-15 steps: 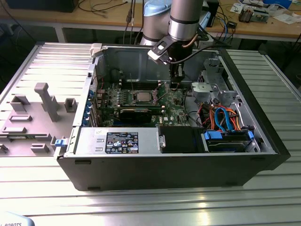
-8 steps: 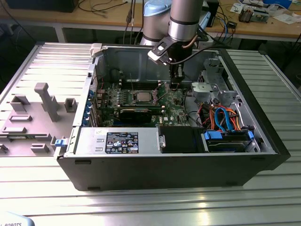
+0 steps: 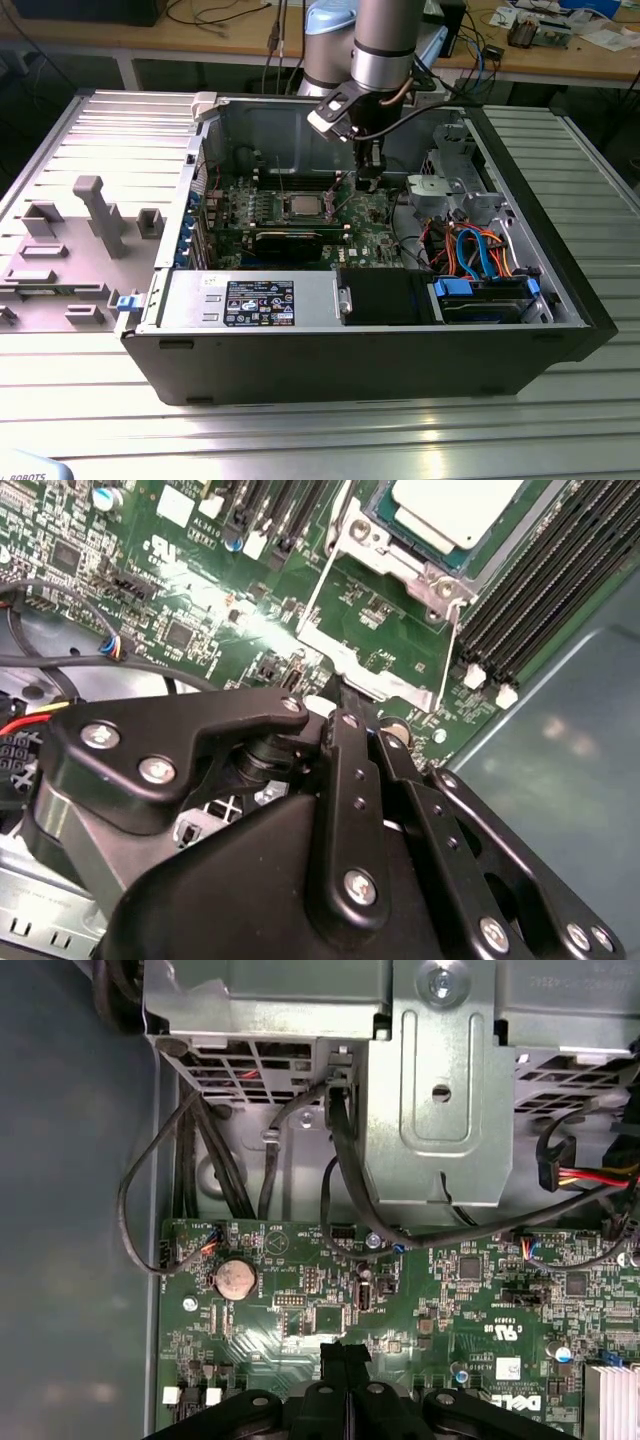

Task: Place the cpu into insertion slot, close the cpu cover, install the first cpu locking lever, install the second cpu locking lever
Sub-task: 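Close the cpu cover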

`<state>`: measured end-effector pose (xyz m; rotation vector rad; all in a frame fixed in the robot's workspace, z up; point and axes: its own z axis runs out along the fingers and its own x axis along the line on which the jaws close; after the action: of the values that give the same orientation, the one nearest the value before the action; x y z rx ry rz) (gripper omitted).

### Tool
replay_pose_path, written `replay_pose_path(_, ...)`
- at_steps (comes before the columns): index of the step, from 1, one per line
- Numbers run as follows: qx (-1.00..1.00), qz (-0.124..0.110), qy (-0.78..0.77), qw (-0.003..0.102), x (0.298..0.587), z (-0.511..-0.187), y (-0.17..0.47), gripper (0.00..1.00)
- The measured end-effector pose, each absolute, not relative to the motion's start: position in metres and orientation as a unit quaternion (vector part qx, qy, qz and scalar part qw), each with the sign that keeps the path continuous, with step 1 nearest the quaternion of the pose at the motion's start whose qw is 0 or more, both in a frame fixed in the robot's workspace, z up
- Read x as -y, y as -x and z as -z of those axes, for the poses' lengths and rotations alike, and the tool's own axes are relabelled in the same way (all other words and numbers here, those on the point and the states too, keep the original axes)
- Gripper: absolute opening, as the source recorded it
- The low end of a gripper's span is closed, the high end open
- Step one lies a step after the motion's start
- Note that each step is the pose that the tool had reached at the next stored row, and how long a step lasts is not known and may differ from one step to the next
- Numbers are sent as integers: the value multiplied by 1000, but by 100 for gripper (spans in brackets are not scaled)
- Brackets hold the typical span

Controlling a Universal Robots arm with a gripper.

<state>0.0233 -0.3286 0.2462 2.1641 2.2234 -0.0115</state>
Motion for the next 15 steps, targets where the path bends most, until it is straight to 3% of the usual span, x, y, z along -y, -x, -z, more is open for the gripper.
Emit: replay_pose_path(15,-716,4,-697,19,329,-246,-19,11)
